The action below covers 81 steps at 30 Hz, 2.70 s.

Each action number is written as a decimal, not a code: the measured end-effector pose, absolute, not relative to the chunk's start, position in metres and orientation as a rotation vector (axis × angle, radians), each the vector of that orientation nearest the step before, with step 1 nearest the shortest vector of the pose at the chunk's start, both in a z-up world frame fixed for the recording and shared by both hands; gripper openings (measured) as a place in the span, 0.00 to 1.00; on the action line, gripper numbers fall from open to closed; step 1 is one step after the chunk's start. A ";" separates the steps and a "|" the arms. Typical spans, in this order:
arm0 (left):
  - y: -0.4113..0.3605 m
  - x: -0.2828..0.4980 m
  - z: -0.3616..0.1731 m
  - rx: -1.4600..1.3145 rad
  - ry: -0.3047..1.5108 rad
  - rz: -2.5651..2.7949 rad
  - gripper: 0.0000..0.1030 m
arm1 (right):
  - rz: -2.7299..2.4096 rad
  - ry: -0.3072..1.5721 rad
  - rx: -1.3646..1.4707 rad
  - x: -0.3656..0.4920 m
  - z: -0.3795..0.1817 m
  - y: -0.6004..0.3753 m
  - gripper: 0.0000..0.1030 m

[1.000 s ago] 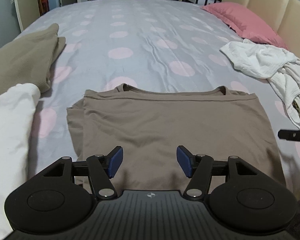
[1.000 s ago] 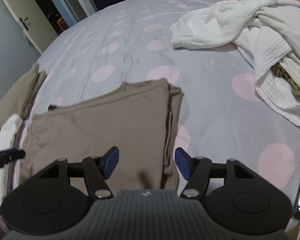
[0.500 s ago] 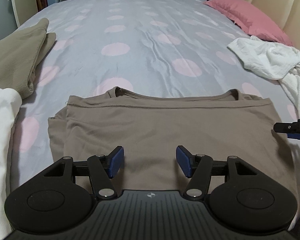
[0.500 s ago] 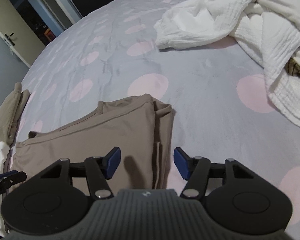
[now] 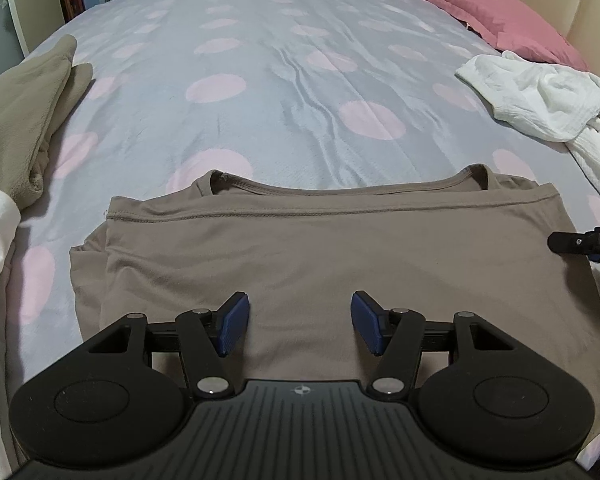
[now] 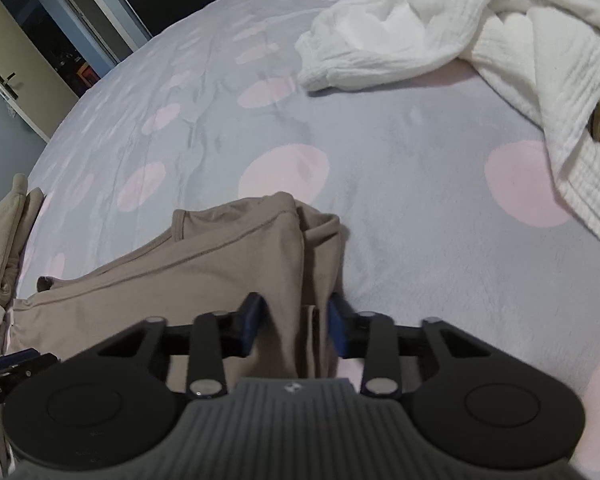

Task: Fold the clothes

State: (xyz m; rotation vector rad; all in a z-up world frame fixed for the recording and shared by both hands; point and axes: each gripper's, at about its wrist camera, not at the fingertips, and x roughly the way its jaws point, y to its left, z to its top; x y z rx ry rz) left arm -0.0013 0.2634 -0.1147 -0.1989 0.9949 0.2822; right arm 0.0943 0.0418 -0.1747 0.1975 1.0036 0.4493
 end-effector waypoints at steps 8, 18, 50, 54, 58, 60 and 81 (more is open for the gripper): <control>0.266 -0.009 -0.107 -0.206 0.969 0.299 0.54 | 0.487 0.953 0.164 0.084 -0.155 0.054 0.09; 0.276 -0.026 -0.095 -0.230 0.928 0.311 0.49 | 0.550 0.952 0.193 0.067 -0.128 0.074 0.09; 0.353 -0.098 -0.078 -0.378 0.833 0.409 0.24 | 0.930 1.159 0.378 0.025 -0.123 0.311 0.08; 0.355 -0.101 -0.079 -0.365 0.836 0.415 0.24 | 0.937 1.175 0.335 0.025 -0.138 0.330 0.08; 0.357 -0.103 -0.080 -0.365 0.839 0.426 0.24 | 0.936 1.215 0.307 0.026 -0.155 0.341 0.08; 0.359 -0.105 -0.080 -0.367 0.834 0.440 0.24 | 0.939 1.227 0.290 0.025 -0.160 0.343 0.13; 0.333 -0.117 -0.057 -0.322 0.798 0.389 0.24 | 0.931 1.099 0.215 0.002 -0.111 0.264 0.46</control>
